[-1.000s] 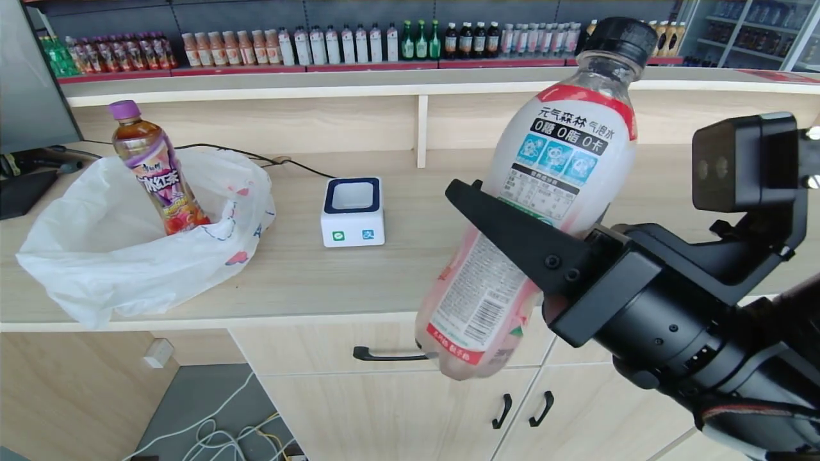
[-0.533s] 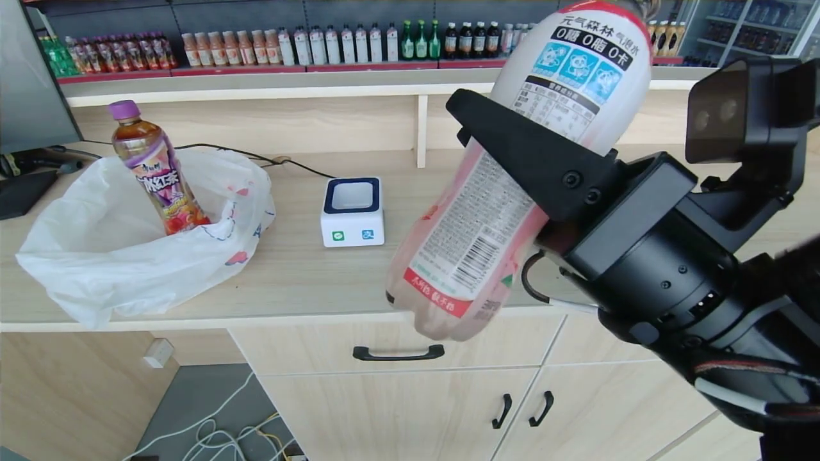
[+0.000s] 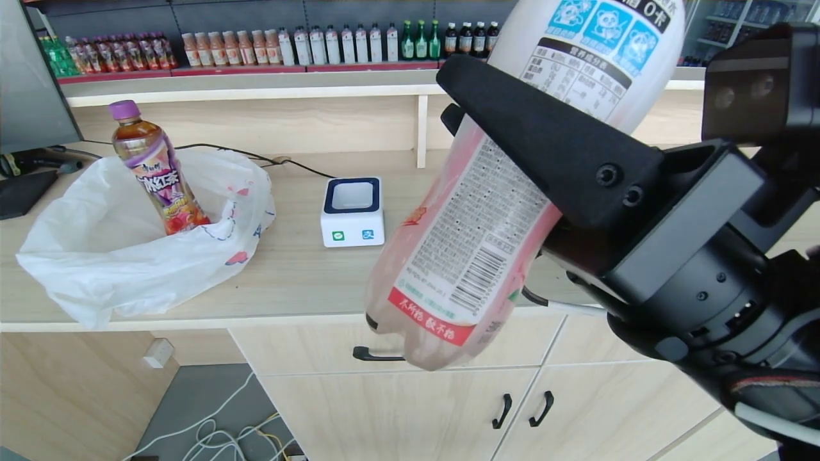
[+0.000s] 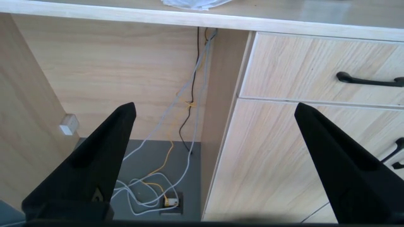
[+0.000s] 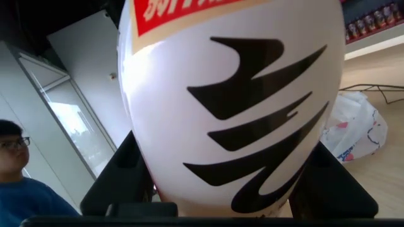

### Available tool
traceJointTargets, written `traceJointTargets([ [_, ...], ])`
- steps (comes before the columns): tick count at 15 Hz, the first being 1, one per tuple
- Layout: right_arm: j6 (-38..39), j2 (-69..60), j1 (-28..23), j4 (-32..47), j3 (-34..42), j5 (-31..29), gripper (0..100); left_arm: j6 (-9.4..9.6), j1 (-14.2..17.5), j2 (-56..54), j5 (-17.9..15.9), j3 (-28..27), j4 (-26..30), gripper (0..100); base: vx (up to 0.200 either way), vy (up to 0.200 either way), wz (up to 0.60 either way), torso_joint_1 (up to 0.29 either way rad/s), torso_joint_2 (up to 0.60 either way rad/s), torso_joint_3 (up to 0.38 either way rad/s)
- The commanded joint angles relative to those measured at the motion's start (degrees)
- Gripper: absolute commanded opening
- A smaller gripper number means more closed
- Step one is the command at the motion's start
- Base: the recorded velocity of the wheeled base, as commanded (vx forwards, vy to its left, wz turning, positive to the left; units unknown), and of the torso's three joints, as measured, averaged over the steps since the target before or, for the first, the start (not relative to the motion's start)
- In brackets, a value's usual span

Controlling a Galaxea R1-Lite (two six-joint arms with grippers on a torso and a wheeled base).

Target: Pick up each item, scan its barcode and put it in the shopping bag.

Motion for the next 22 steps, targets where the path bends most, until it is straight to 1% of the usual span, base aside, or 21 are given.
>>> traceJointTargets([
  [1, 0.0, -0.1, 0.1, 0.0, -0.1, 0.1, 0, -0.02, 0.0, 0.0, 0.0, 0.0, 0.0, 100, 0.0, 0.0, 0.0, 0.0, 0.0, 0.0],
  [14, -0.2, -0.6, 0.5, -0.1, 0.9, 0.1, 0, -0.02, 0.0, 0.0, 0.0, 0.0, 0.0, 100, 0.0, 0.0, 0.0, 0.0, 0.0, 0.0],
  [17, -1.9, -1.7, 0.6, -0.3, 3.7, 0.0, 0, -0.02, 0.0, 0.0, 0.0, 0.0, 0.0, 100, 0.0, 0.0, 0.0, 0.0, 0.0, 0.0],
  [20, -3.1, -2.3, 0.5, -0.3, 4.1, -0.2, 0, -0.02, 0.0, 0.0, 0.0, 0.0, 0.0, 100, 0.0, 0.0, 0.0, 0.0, 0.0, 0.0],
  [22, -5.6, -2.3, 0.6, -0.2, 4.4, -0.6, 0, -0.02, 0.0, 0.0, 0.0, 0.0, 0.0, 100, 0.0, 0.0, 0.0, 0.0, 0.0, 0.0],
])
